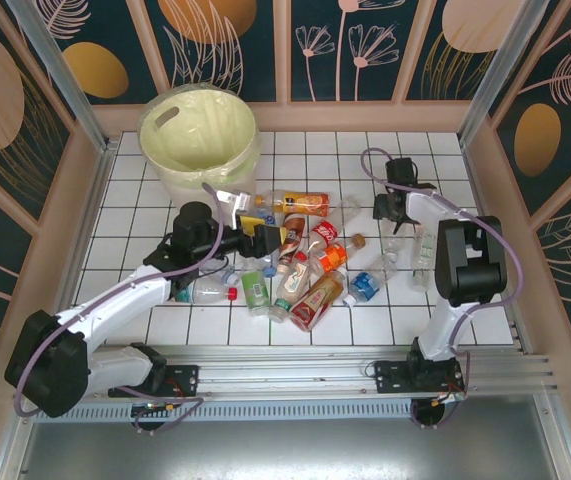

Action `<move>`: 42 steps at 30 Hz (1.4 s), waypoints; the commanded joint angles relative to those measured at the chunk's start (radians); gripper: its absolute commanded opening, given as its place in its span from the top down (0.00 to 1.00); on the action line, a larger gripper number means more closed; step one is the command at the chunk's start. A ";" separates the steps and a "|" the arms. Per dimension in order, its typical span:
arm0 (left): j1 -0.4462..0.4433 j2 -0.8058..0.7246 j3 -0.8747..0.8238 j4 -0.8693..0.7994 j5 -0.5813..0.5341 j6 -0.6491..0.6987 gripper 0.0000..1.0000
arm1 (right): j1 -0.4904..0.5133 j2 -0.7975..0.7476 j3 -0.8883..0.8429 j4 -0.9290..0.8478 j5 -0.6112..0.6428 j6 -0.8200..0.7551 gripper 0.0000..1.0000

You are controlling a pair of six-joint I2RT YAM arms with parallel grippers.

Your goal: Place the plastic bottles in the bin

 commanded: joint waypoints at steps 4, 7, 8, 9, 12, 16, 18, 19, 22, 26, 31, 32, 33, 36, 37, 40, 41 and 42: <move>-0.006 -0.042 -0.008 0.017 -0.022 -0.005 0.01 | -0.001 0.012 0.052 -0.026 -0.006 0.003 0.27; -0.006 -0.053 -0.017 0.019 -0.029 -0.005 0.01 | 0.006 -0.025 0.022 -0.036 -0.002 0.018 0.21; -0.006 -0.054 -0.020 0.018 -0.029 -0.005 0.01 | 0.008 -0.040 0.006 -0.036 -0.001 0.025 0.17; -0.006 -0.054 -0.023 0.019 -0.028 -0.007 0.01 | 0.007 -0.054 -0.008 -0.035 -0.003 0.030 0.14; -0.006 -0.059 -0.029 0.021 -0.025 -0.007 0.01 | 0.007 -0.086 -0.054 -0.029 -0.025 0.045 0.12; -0.006 -0.063 -0.031 0.019 -0.022 -0.006 0.01 | 0.010 -0.098 -0.107 -0.009 -0.057 0.063 0.15; -0.006 -0.067 -0.033 0.020 -0.022 -0.007 0.01 | 0.012 -0.103 -0.126 0.006 -0.074 0.069 0.18; -0.006 -0.070 -0.034 0.018 -0.022 -0.007 0.02 | 0.015 -0.103 -0.134 0.011 -0.078 0.069 0.18; -0.006 -0.076 -0.039 0.016 -0.027 -0.007 0.01 | 0.017 -0.092 -0.141 0.020 -0.081 0.070 0.19; -0.006 -0.079 -0.041 0.013 -0.031 -0.009 0.01 | 0.016 -0.068 -0.142 0.040 -0.084 0.069 0.19; -0.006 -0.076 -0.039 0.012 -0.032 -0.010 0.01 | 0.019 -0.040 -0.133 0.057 -0.079 0.067 0.20; -0.006 -0.075 -0.039 0.012 -0.032 -0.010 0.01 | 0.019 -0.036 -0.134 0.058 -0.074 0.064 0.20; -0.006 -0.073 -0.038 0.012 -0.032 -0.010 0.01 | 0.020 -0.031 -0.133 0.060 -0.068 0.061 0.20; -0.006 -0.073 -0.040 0.014 -0.032 -0.013 0.01 | 0.023 -0.019 -0.129 0.066 -0.058 0.053 0.20; -0.006 -0.074 -0.042 0.013 -0.033 -0.014 0.01 | 0.023 -0.017 -0.126 0.069 -0.057 0.050 0.20; -0.006 -0.077 -0.042 0.012 -0.037 -0.014 0.01 | 0.025 -0.010 -0.117 0.073 -0.051 0.046 0.23; -0.006 -0.079 -0.042 0.011 -0.038 -0.015 0.01 | 0.025 -0.010 -0.115 0.074 -0.050 0.045 0.23; -0.006 -0.077 -0.042 0.011 -0.037 -0.015 0.01 | 0.027 -0.012 -0.114 0.074 -0.048 0.043 0.24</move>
